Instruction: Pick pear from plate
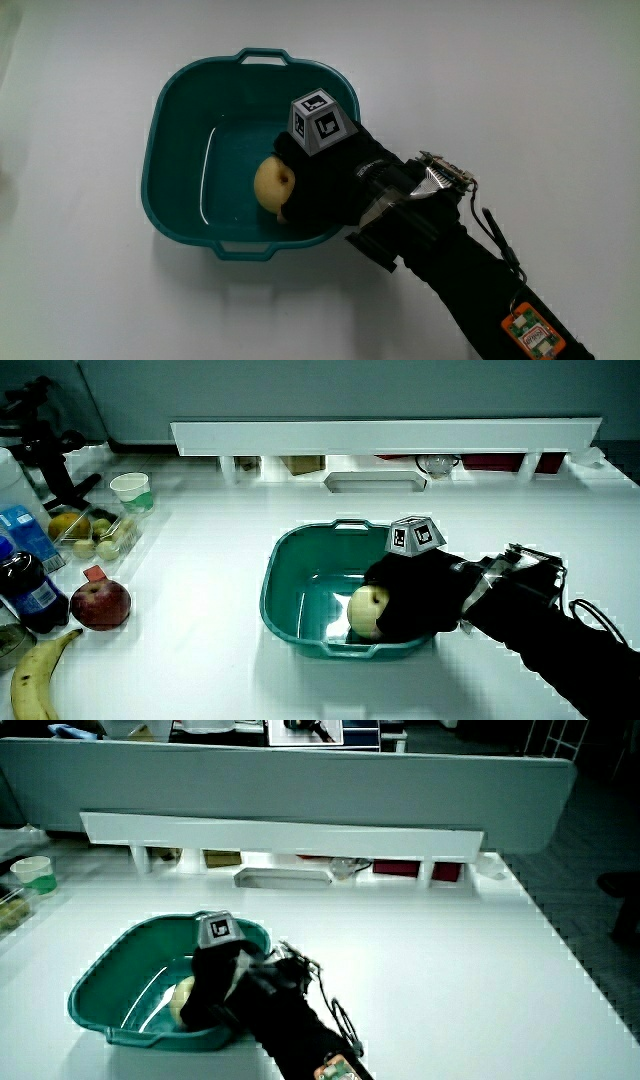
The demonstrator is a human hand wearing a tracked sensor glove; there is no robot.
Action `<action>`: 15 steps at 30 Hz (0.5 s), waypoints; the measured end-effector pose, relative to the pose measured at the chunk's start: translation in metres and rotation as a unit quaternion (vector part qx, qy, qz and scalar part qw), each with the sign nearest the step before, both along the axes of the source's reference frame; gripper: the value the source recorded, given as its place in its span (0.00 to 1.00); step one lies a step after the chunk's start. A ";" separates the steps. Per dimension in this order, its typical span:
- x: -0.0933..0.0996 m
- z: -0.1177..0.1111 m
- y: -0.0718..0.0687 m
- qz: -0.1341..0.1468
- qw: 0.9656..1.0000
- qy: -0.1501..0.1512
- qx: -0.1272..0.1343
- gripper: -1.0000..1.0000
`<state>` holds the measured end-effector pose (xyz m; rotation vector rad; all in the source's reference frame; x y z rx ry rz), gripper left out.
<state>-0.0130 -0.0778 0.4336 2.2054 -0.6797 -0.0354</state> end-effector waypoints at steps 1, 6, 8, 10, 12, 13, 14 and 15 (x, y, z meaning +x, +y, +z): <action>-0.001 -0.002 0.001 -0.003 1.000 -0.004 -0.001 1.00; -0.001 -0.005 0.002 -0.008 1.000 -0.014 0.004 1.00; 0.001 -0.010 0.001 -0.002 1.000 -0.018 0.008 1.00; 0.000 -0.016 0.001 -0.006 1.000 -0.024 0.007 1.00; 0.000 -0.024 0.001 -0.009 0.999 -0.027 0.020 1.00; 0.000 -0.029 0.001 -0.011 0.999 -0.035 0.024 1.00; 0.001 -0.031 0.000 -0.010 0.999 -0.032 0.026 1.00; 0.002 -0.034 0.000 -0.008 0.999 -0.035 0.035 1.00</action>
